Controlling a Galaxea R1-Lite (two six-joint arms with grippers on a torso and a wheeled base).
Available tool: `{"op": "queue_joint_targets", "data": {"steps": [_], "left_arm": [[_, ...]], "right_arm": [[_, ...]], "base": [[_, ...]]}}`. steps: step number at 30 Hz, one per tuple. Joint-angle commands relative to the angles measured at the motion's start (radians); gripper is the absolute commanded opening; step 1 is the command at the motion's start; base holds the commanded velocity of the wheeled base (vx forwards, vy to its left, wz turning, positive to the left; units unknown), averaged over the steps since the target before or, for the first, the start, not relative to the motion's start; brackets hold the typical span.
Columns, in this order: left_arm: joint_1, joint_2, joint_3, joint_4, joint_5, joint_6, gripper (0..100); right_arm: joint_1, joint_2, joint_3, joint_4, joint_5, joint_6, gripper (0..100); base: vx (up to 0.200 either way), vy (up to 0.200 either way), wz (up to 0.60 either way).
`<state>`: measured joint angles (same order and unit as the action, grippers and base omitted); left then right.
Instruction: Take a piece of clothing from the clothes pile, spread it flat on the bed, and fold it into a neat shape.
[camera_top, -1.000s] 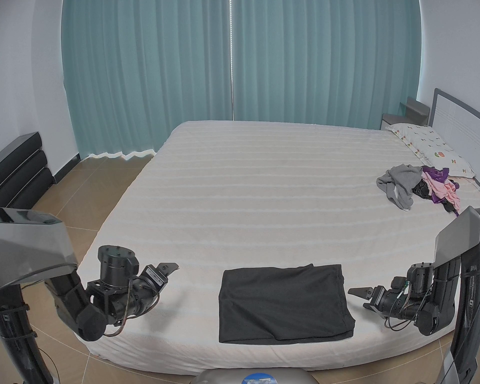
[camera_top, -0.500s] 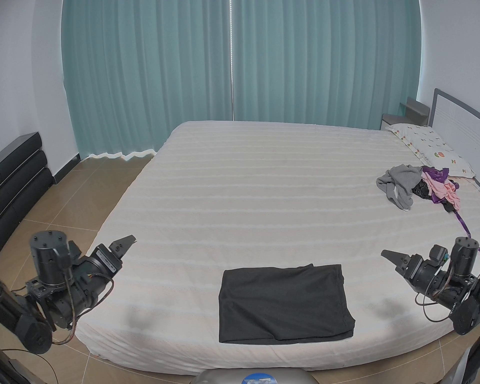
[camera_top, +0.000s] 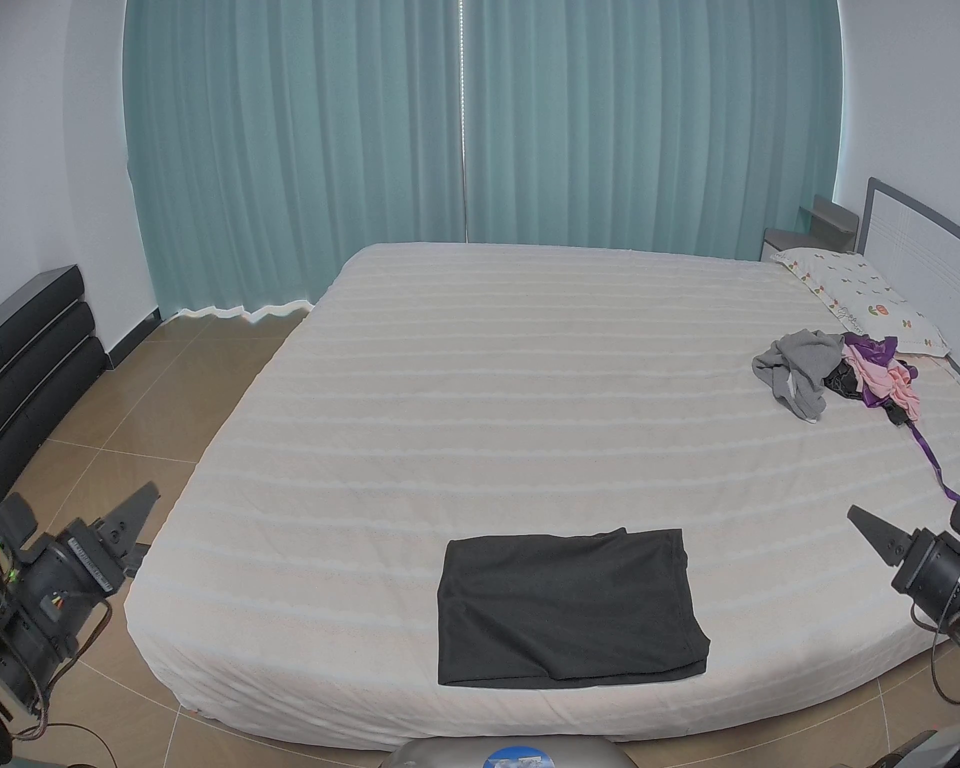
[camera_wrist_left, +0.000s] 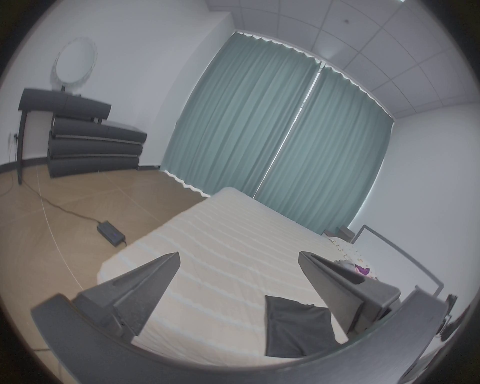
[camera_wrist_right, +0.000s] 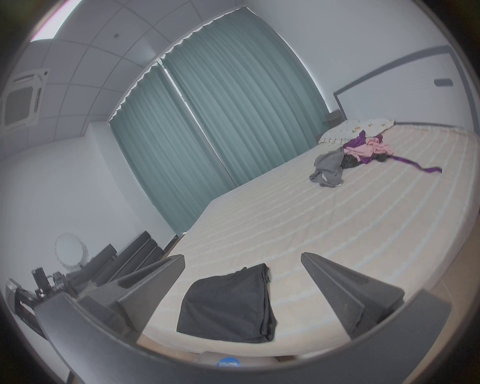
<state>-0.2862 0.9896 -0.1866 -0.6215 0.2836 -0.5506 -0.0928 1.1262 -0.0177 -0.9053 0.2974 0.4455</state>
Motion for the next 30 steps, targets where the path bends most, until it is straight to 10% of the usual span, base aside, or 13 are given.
{"op": "queue_joint_targets", "data": {"steps": [1,21,30], "left_arm": [[0.028,-0.621,-0.047,0.463,0.091,0.259,100],[0.282,-0.979,-0.050,0.709,0.077,0.535,100],[0.283,-0.982,0.035,0.641,0.037,0.552,100]], "right_arm": [[0.039,-0.744,-0.039,0.608,0.002,-0.205,100],[0.090,-1.123,-0.156,1.013,-0.014,-0.455,100],[0.090,-1.125,-0.116,0.915,-0.259,-0.556,100]], "base": [[0.000,0.000,0.00],[0.000,0.000,0.00],[0.000,0.000,0.00]]}}
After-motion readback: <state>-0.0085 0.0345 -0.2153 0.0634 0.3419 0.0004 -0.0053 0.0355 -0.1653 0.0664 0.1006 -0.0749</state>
